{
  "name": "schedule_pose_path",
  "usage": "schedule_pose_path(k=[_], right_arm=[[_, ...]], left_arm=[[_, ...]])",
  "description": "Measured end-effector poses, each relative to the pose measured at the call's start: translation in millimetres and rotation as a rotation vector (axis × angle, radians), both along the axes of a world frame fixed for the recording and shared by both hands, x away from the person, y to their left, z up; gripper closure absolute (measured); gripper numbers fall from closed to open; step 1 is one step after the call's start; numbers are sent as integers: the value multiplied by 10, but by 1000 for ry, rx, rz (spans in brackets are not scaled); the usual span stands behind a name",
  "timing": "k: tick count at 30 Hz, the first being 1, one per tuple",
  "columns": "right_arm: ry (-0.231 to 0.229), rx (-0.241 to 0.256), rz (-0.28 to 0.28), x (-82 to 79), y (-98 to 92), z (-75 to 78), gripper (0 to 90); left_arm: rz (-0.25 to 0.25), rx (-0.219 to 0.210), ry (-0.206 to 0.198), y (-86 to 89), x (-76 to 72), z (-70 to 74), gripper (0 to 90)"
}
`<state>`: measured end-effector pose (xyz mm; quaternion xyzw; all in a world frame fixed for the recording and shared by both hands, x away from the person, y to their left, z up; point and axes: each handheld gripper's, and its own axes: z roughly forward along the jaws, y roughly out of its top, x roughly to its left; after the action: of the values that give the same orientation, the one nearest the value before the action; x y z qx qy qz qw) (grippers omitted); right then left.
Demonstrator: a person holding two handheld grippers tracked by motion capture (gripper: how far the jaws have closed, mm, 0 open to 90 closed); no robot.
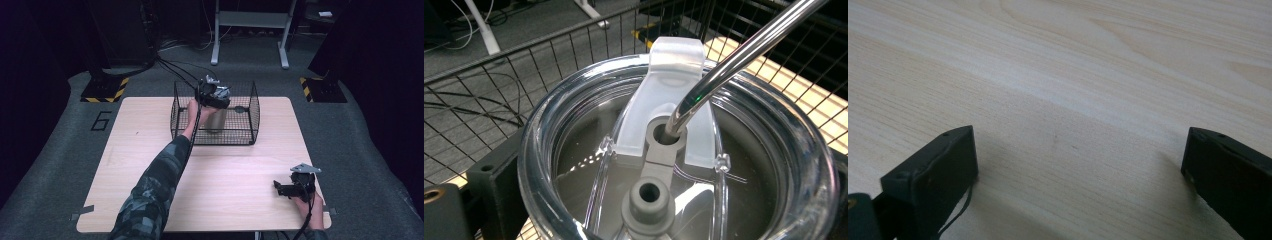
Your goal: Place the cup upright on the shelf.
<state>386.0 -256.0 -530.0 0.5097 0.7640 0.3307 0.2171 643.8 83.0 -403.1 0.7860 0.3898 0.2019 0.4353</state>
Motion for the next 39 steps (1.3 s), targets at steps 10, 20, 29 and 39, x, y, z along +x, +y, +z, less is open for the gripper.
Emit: schedule_pose_path(k=[10, 20, 29, 39], right_arm=[[-1, 0, 1, 0, -1, 0, 11], [0, 3, -5, -2, 4, -2, 11], [-1, 2, -3, -1, 3, -2, 12], [4, 0, 2, -7, 1, 0, 11]], left_arm=[[-15, 7, 21, 77, -28, -24, 37], [-29, 53, 37, 103, -114, -4, 35], [-33, 39, 43, 130, -134, 14, 27], [-23, 38, 48, 195, -248, 146, 0]])
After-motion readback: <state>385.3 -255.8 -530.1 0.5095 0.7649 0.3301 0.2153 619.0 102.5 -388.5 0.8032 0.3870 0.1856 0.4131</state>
